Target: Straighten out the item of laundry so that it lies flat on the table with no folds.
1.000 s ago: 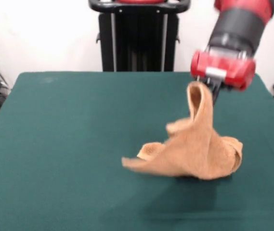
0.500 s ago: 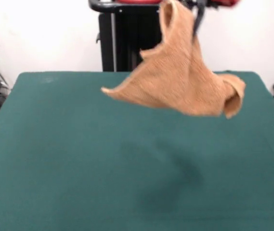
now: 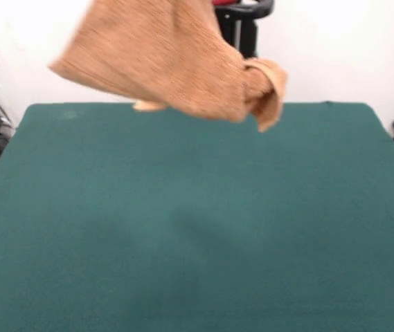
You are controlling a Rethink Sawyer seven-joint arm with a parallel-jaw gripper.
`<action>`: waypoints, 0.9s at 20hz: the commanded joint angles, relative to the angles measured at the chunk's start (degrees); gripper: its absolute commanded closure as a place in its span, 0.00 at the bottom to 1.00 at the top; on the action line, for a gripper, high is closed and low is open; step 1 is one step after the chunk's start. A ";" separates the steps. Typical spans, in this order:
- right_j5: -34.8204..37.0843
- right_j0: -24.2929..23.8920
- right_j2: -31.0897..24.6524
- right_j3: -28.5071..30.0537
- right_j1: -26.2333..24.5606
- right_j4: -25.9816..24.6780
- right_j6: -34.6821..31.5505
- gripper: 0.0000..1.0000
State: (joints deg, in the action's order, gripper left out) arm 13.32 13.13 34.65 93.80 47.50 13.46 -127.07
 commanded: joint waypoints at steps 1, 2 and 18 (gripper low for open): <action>26.14 -2.29 -8.79 0.23 5.00 -0.74 0.98 1.00; 27.82 -3.32 -9.99 2.82 5.98 0.28 0.49 1.00; 44.49 -19.75 -23.86 25.78 4.08 6.12 9.83 1.00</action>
State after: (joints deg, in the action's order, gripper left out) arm 49.59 -3.44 23.19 106.46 55.77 18.38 -127.07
